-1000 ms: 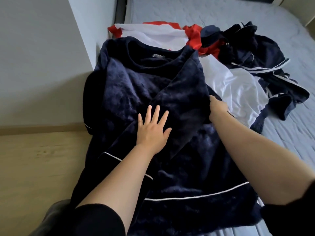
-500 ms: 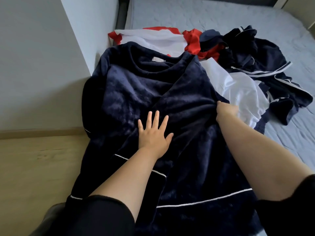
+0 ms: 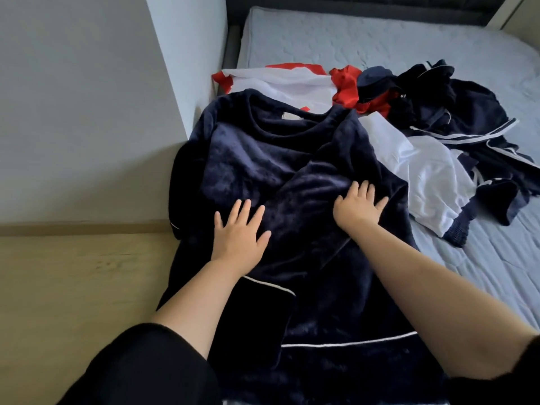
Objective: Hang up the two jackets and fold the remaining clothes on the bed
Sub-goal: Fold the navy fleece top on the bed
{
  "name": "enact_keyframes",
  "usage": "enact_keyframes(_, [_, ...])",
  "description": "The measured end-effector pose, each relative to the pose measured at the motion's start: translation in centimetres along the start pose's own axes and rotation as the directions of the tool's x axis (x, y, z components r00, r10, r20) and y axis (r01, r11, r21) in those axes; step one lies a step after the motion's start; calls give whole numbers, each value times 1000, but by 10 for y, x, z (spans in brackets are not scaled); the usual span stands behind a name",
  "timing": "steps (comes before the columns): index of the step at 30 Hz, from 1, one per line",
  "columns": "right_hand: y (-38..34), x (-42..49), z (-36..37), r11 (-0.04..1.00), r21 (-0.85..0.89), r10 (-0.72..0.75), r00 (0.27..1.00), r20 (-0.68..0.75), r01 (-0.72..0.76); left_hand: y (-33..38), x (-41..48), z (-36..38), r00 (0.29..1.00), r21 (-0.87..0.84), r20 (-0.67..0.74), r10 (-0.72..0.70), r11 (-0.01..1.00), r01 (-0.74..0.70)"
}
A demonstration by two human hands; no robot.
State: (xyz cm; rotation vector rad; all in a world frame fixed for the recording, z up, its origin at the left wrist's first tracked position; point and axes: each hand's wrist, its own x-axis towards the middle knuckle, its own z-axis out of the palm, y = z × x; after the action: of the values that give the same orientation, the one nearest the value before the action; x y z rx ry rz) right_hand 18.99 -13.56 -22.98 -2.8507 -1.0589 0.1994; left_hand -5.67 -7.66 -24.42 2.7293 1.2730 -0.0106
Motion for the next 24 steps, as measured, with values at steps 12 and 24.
enact_keyframes(12, [-84, -78, 16, 974, 116, -212, 964, 160, 195, -46, -41, -6, 959, -521, 114, -259, 807, 279])
enact_keyframes(24, [-179, -92, 38, 968, 189, -196, 969, 149, 167, -81, -22, 6, 804, -897, 320, -501, 113, 427])
